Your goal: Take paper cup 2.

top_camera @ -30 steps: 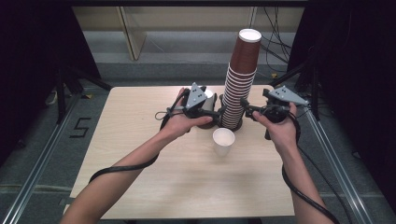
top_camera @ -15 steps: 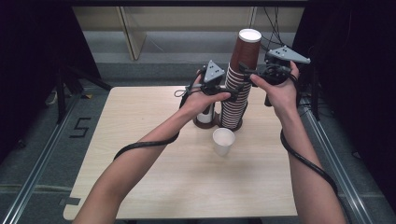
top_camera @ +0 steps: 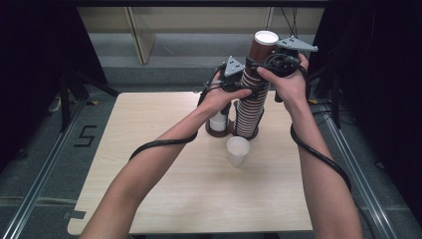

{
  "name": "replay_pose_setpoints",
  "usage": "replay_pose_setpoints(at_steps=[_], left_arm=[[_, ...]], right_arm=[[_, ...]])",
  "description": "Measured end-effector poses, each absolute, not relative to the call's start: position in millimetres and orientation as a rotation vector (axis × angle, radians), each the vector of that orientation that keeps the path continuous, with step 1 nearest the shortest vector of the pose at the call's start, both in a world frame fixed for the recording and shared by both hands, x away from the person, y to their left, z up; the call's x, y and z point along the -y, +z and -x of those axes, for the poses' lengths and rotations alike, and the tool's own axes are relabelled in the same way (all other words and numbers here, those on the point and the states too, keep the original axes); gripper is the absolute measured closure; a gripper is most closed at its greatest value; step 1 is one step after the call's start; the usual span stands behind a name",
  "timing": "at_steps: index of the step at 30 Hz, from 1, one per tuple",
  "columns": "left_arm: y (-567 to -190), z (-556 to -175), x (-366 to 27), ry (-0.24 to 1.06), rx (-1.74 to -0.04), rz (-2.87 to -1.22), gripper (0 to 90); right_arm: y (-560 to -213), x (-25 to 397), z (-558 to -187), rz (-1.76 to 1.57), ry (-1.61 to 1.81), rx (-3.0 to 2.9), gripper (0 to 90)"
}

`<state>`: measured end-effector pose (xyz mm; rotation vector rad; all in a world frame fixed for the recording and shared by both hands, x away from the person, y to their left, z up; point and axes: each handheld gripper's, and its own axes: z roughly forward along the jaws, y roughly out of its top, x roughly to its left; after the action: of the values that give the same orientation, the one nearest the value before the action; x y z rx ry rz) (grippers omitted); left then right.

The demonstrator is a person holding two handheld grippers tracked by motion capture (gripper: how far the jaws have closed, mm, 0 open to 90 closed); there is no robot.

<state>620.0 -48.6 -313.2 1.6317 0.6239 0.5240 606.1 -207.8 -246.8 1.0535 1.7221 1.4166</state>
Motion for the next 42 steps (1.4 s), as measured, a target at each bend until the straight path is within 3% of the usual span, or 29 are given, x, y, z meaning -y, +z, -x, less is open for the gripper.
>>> replay_pose_setpoints(at_steps=[8, 42], left_arm=[[-315, -624, 52, 0.486, -0.653, -1.62, 7.3], [-314, -624, 52, 0.502, -0.65, -1.633, 7.4]], right_arm=[[-253, 209, -612, -1.066, 1.427, -1.708, 14.5], [-229, 215, -600, -1.017, 1.582, -1.503, 18.0]])
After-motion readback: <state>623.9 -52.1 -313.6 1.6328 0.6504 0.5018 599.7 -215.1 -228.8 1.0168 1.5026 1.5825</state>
